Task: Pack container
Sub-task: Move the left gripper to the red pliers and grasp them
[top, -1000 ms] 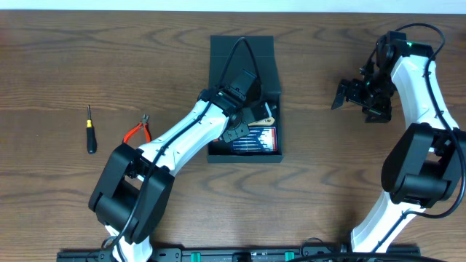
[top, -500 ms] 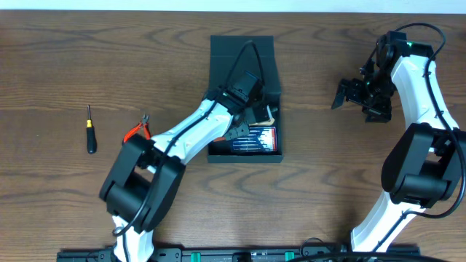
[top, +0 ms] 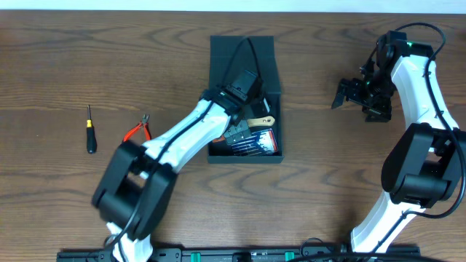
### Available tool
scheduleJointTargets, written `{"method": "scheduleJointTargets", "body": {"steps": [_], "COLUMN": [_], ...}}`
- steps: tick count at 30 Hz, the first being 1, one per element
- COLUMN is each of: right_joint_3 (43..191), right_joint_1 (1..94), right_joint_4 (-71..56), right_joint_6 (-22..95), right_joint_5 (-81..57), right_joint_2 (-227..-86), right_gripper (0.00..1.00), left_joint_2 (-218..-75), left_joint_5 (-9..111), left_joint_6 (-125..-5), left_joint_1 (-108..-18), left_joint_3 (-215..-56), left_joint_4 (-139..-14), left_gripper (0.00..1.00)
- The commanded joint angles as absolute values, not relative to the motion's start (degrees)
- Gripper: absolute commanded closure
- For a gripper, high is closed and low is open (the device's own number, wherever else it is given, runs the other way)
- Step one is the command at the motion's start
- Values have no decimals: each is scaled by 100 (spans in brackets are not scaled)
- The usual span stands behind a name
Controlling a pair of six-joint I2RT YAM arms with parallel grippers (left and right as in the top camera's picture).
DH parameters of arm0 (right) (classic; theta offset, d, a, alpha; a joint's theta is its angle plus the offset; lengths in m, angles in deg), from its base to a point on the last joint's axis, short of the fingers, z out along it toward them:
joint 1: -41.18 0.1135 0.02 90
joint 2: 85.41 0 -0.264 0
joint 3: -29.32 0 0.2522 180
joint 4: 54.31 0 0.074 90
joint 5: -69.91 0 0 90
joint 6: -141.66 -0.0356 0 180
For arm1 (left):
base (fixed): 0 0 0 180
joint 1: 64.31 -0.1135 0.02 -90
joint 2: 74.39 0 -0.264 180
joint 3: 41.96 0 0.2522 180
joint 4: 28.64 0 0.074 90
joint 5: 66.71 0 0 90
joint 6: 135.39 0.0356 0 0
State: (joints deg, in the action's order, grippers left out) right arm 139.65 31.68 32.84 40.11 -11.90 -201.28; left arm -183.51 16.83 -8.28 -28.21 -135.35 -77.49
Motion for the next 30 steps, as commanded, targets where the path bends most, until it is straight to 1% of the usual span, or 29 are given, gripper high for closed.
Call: {"method": "scheduleJointTargets", "body": {"steps": [1, 5, 11, 12, 14, 16, 19, 21, 26, 28, 30], "right_joint_3": [13965, 13965, 13965, 13965, 13965, 13965, 13965, 13965, 13965, 13965, 13965], "right_joint_1": [3201, 3201, 3201, 3201, 3201, 3201, 3206, 3206, 3206, 3212, 3221], "right_joint_4": [3275, 3273, 3257, 3249, 3251, 3251, 3231, 3203, 3159, 3159, 3155], "right_joint_6": [3971, 3973, 3971, 3971, 3971, 3971, 3971, 3971, 3967, 3967, 3969], "right_joint_5": [-1127, -1129, -1127, -1129, -1127, -1127, -1127, -1127, -1125, -1125, -1125], "right_joint_2": [-20130, -20130, -20130, -20130, -20130, -20130, -20130, -20130, -20130, -20130, -20130], "right_gripper": [1, 1, 1, 1, 1, 1, 1, 1, 1, 1, 1], "left_joint_2": [-17630, -16812, -15442, -15278, -15040, -14983, -15153, -15416, -16452, -16930, -17409], "left_joint_5": [1600, 1600, 1560, 1399, 750, 391, 551, 905, 1486, 1866, 2225], "left_joint_6": [-1622, -2116, -2286, -2525, -3386, -4118, -4874, -5045, -4988, -4642, -4409], "left_joint_1": [-2823, -2823, -2837, -2891, -3136, -3591, -4439, -5031, -5975, -6148, -6194], "left_joint_3": [-13697, -13697, -13697, -13695, -13695, -13695, -13673, -13647, -13642, -13642, -13642], "left_joint_4": [-7939, -8448, -9194, -9298, -9646, -10166, -10724, -10846, -10689, -10592, -10492], "left_gripper": [2, 2, 2, 2, 2, 2, 2, 2, 1, 1, 14]}}
